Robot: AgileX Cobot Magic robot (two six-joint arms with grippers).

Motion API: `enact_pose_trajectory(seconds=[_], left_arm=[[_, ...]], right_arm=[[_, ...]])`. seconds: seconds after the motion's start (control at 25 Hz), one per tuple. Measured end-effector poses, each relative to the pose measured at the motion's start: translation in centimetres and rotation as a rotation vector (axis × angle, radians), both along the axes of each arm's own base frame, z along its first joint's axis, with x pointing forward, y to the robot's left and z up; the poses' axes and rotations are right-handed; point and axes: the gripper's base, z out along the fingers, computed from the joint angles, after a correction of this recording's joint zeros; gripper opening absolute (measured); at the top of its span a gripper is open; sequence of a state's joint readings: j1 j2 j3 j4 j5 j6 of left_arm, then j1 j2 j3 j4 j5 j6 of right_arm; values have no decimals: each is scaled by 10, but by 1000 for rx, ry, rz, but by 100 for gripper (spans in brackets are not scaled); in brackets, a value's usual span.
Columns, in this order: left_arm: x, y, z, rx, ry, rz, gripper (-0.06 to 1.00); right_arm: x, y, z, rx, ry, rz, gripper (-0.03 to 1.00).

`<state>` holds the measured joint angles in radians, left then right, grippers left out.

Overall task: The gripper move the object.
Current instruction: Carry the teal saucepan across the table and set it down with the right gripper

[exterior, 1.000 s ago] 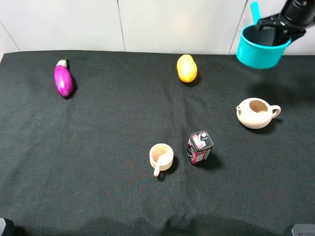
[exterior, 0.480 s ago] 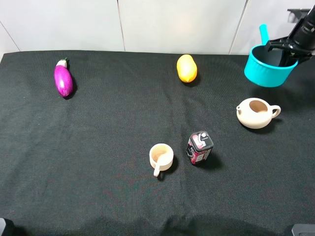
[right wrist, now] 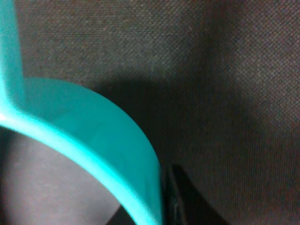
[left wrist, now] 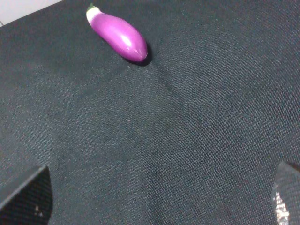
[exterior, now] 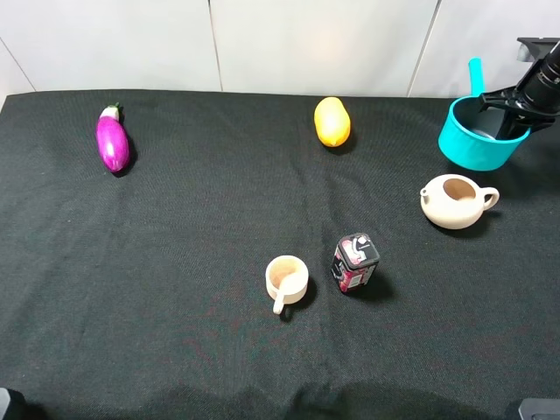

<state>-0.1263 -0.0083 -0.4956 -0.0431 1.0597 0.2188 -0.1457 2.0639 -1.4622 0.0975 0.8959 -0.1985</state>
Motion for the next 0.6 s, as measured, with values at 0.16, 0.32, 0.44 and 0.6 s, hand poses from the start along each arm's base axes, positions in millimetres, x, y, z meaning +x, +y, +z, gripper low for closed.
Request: enact_pose_trajectory(seconds=[0.16,0.32,0.44,0.6], left_arm=[[0,0,0,0,0,0,99],[0,0,0,0,0,0,99],[0,0,0,0,0,0,99],[0,0,0,0,0,0,99]], right_arm=[[-3,-3,-9,1,-25,-15,0],[-5,-3,-18,-6,-55,-25,0],[-7,-5,-22,-9,-70,-33,0],[-9,-12,-27,-8,-73,-57,0]])
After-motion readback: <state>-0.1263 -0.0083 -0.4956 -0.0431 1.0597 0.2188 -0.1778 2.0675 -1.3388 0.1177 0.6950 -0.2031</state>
